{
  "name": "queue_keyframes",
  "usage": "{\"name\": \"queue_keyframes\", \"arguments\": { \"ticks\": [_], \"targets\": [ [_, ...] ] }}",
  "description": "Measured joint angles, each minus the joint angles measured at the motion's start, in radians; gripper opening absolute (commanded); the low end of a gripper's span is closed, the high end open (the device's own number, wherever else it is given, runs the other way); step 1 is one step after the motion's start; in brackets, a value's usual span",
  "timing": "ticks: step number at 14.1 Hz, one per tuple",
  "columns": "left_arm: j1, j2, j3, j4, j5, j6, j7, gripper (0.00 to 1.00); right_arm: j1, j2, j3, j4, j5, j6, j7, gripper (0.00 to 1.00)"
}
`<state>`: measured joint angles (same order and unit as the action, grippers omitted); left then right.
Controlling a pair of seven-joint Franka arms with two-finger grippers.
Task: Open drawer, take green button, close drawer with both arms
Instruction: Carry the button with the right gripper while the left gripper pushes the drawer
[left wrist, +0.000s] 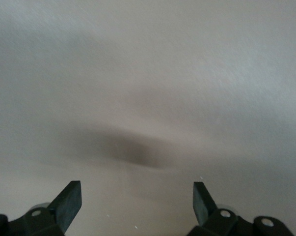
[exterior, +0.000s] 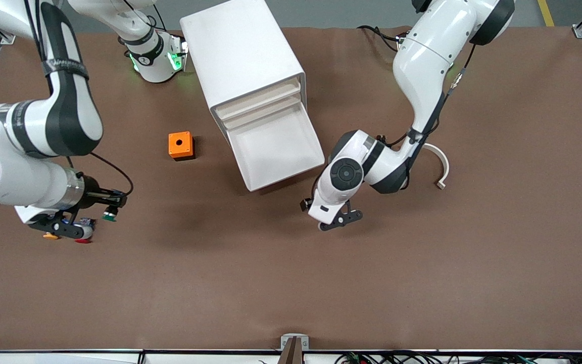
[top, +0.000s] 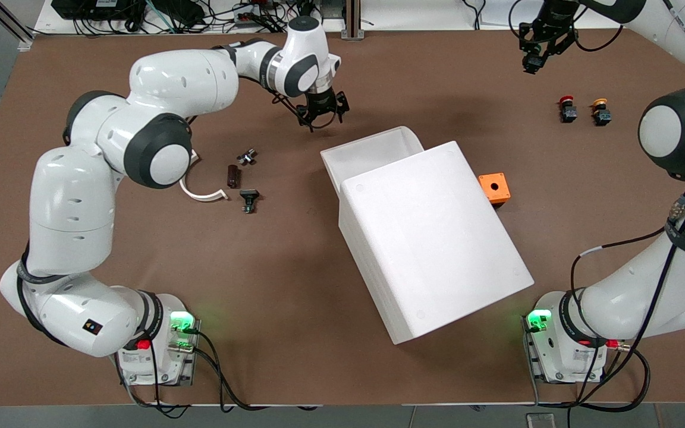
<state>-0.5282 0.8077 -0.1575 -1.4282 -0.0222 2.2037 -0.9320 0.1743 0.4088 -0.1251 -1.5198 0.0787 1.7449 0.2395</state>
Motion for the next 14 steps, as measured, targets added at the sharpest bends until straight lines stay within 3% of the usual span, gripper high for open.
{"name": "queue_keyframes", "arguments": {
  "ticks": [9,14],
  "targets": [
    [-0.098,0.002,-0.007,0.001,-0.008,0.032,-0.091,1.0,-0.086,0.196,0.001,-0.015,-0.049,0.201,-0.193,0.19],
    [-0.115,0.002,-0.034,0.001,-0.048,0.033,-0.092,1.0,-0.09,0.241,0.001,-0.077,-0.057,0.332,-0.196,0.19]
  ]
}}
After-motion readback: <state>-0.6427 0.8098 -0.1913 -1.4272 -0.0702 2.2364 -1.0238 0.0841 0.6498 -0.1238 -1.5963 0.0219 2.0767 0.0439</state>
